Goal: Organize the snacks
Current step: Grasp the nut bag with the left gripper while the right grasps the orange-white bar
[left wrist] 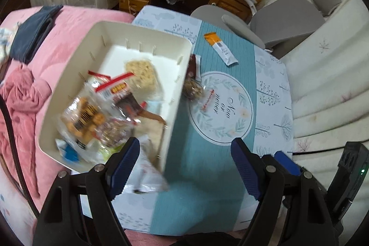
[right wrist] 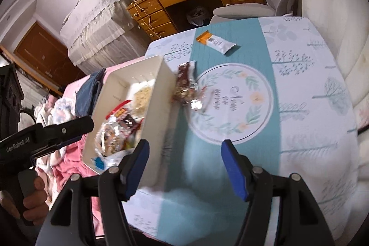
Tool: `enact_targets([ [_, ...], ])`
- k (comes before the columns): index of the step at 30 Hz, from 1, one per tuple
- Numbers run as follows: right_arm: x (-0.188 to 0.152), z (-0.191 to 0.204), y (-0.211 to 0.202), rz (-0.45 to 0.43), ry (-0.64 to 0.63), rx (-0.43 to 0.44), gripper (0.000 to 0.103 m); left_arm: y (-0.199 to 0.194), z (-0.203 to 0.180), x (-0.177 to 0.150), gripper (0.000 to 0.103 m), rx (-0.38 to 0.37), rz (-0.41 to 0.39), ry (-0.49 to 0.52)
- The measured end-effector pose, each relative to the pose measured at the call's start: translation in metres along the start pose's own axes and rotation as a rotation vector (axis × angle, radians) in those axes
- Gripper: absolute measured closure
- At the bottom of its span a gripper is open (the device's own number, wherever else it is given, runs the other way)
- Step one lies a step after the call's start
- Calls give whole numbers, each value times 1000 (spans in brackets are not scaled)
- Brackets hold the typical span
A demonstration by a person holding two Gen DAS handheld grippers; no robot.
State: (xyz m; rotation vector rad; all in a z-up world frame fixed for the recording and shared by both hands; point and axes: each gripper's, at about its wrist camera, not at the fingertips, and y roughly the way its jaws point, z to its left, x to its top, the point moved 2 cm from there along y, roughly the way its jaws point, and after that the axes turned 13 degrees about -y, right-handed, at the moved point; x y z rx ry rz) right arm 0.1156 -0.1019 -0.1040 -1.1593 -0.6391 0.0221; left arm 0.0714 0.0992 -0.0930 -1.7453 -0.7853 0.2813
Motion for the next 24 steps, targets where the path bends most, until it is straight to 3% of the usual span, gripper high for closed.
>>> enact_targets([
  [9, 35, -53, -3, 5, -99, -34, 38, 39, -42, -2, 23, 68, 19, -152],
  [15, 65, -74, 12, 24, -168, -57, 38, 67, -47, 8, 23, 99, 9, -350],
  [24, 119, -92, 53, -8, -258, -113, 38, 110, -43, 16, 23, 107, -38, -542],
])
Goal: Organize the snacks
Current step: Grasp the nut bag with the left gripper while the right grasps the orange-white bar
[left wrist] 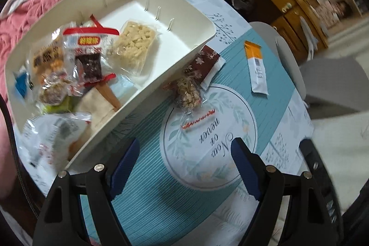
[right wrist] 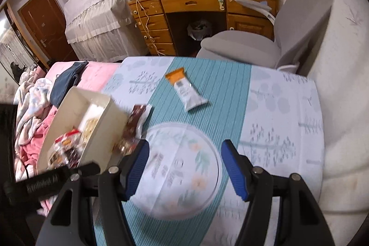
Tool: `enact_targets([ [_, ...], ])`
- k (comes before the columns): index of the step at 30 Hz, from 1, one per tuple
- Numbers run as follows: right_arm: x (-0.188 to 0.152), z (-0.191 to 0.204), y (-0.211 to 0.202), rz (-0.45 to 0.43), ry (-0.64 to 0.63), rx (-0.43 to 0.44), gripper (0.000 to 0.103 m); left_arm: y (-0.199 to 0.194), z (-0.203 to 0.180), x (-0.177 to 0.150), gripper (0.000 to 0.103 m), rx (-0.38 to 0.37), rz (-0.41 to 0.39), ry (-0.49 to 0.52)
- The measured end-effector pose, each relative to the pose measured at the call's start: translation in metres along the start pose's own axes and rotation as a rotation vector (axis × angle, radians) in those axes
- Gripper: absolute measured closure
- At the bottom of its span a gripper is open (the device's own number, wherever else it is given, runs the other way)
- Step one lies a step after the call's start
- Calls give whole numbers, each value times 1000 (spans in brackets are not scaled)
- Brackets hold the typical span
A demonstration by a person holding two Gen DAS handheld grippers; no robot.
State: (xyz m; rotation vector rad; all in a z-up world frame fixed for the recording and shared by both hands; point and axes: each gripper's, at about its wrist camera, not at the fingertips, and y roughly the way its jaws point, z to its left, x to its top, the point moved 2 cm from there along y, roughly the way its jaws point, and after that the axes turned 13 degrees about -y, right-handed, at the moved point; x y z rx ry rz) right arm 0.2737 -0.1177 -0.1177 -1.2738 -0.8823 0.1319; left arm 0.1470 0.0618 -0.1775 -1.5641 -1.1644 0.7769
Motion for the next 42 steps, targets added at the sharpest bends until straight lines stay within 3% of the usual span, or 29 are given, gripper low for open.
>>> enact_targets([
  [6, 36, -6, 40, -42, -66, -2, 38, 19, 2, 12, 23, 9, -46, -95],
  [17, 59, 2, 110, -107, -223, -13, 38, 53, -4, 21, 23, 53, -40, -115],
  [29, 48, -10, 174, -7, -222, -1, 38, 85, -20, 26, 23, 97, -11, -79],
  [37, 43, -10, 194, -10, -242, -38, 38, 110, -29, 32, 23, 128, 13, -53],
  [42, 41, -5, 197, -31, -274, -52, 37, 128, -35, 39, 34, 157, 24, -40],
])
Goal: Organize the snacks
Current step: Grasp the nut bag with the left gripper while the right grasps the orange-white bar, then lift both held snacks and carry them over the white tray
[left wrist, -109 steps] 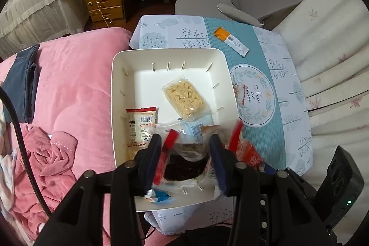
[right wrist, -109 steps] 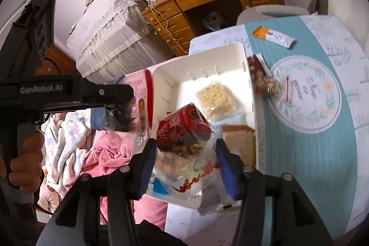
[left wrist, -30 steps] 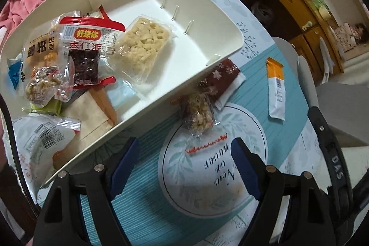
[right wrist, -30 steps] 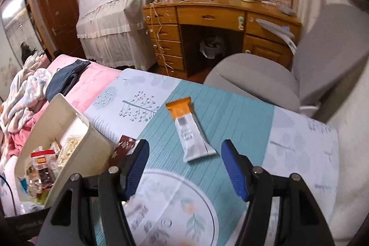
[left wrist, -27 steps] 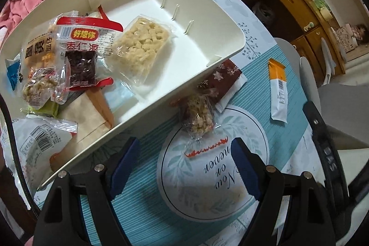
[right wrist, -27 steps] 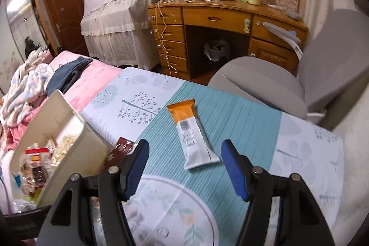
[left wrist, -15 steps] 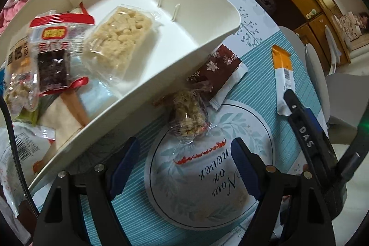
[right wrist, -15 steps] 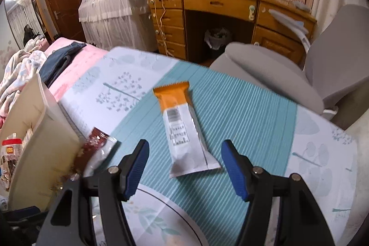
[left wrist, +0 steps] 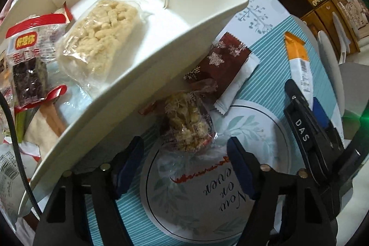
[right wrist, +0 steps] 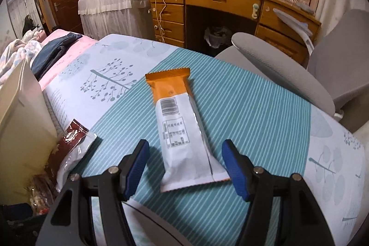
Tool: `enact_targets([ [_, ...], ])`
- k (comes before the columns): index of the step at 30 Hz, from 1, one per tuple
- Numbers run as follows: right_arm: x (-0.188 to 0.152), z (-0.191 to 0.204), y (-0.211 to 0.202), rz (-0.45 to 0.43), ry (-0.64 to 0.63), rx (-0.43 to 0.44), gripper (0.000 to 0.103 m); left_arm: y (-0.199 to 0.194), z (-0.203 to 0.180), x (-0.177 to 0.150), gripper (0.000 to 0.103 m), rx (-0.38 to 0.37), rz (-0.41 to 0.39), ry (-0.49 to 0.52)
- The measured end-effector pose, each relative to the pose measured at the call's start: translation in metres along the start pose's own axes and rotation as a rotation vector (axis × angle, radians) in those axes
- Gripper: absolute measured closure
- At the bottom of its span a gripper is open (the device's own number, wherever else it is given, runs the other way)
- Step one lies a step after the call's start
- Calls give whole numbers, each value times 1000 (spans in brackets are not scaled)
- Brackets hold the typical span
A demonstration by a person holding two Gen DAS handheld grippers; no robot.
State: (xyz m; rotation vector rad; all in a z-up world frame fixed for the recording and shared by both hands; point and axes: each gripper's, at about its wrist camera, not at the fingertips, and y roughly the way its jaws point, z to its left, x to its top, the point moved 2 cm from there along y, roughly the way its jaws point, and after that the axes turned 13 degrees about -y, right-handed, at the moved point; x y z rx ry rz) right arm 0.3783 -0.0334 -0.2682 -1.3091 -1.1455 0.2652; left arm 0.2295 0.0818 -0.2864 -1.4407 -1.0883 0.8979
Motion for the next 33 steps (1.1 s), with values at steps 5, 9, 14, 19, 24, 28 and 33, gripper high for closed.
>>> enact_targets([
  [5, 0, 0, -1, -9, 5, -9, 41, 8, -8, 4, 47, -11, -3, 8],
  [9, -1, -3, -3, -10, 12, -12, 56, 11, -12, 9, 53, -15, -22, 10],
  [14, 0, -3, -4, 4, 7, -9, 60, 11, -12, 15, 57, -20, -28, 14],
  [19, -2, -2, -7, 35, 12, 4, 60, 8, -11, 14, 61, -35, -20, 12],
  [24, -13, -4, -17, 75, 48, 34, 61, 7, -5, 17, 62, -23, 8, 5],
  [28, -26, 0, -31, 101, 87, 71, 61, 7, 0, 12, 62, -16, 28, 5],
  [33, -46, 15, -51, 130, 110, 128, 61, 4, 6, 1, 63, -16, 57, 20],
])
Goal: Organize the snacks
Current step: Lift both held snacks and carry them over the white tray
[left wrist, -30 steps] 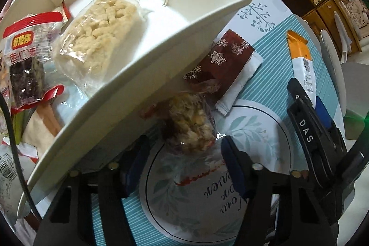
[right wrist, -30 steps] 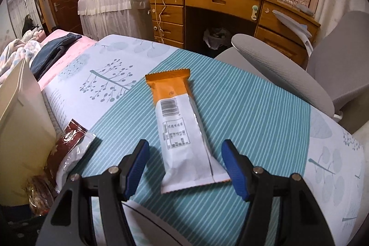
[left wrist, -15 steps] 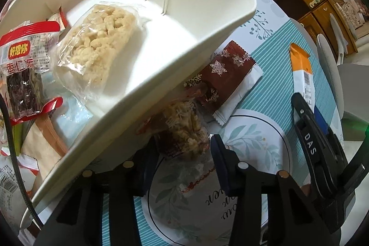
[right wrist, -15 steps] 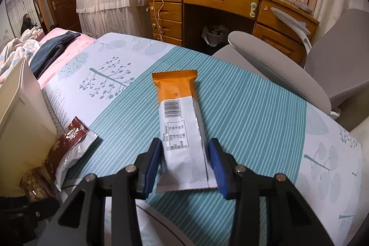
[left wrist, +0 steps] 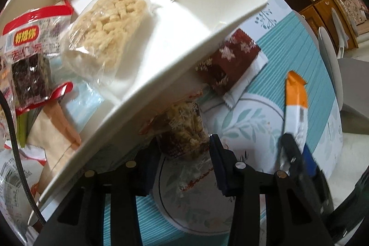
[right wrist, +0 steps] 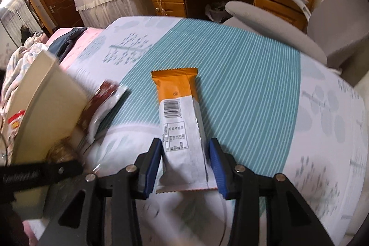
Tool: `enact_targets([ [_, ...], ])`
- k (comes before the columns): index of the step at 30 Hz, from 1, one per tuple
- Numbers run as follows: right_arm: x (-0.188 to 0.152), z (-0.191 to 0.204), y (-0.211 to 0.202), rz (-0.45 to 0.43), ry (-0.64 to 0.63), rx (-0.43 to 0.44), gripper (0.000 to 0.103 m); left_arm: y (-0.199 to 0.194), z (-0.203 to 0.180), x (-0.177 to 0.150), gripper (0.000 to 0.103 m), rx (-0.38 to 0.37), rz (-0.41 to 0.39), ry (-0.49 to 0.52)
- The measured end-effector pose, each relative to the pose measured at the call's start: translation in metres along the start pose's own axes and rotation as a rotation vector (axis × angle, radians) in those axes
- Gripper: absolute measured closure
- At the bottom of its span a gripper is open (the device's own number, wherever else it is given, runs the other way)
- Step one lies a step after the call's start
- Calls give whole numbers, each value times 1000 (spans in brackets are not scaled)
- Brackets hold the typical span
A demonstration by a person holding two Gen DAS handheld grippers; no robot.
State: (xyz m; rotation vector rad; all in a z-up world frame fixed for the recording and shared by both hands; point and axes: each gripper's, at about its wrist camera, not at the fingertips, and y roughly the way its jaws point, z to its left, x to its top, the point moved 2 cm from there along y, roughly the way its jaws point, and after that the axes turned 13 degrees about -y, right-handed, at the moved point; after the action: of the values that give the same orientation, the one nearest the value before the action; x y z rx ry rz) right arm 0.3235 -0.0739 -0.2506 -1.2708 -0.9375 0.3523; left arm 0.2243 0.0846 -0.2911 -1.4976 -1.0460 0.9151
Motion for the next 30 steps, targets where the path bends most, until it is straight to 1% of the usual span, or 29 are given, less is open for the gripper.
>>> enact_targets([
  [6, -35, 23, -26, 45, -1, 49, 61, -14, 8, -17, 63, -5, 14, 34],
  [8, -47, 29, -37, 55, 13, 74, 61, -21, 13, -25, 63, -5, 12, 59],
  [10, -60, 35, -46, 61, 31, 91, 61, -23, 5, -25, 63, 4, 12, 82],
  [14, -85, 44, -65, 73, 98, 107, 61, -36, 19, -40, 63, 23, 16, 126],
  [15, -91, 47, -70, 70, 118, 104, 61, -42, 23, -46, 63, 29, 13, 140],
  [16, -96, 48, -75, 67, 134, 102, 61, -53, 38, -58, 63, 33, 8, 154],
  [21, -122, 50, -100, 41, 240, 94, 61, -75, 56, -83, 63, 37, 0, 235],
  [25, -142, 53, -119, 25, 321, 103, 61, -97, 72, -97, 63, 32, -7, 293],
  [30, -159, 63, -139, 9, 357, 128, 61, -126, 81, -113, 63, 18, -46, 391],
])
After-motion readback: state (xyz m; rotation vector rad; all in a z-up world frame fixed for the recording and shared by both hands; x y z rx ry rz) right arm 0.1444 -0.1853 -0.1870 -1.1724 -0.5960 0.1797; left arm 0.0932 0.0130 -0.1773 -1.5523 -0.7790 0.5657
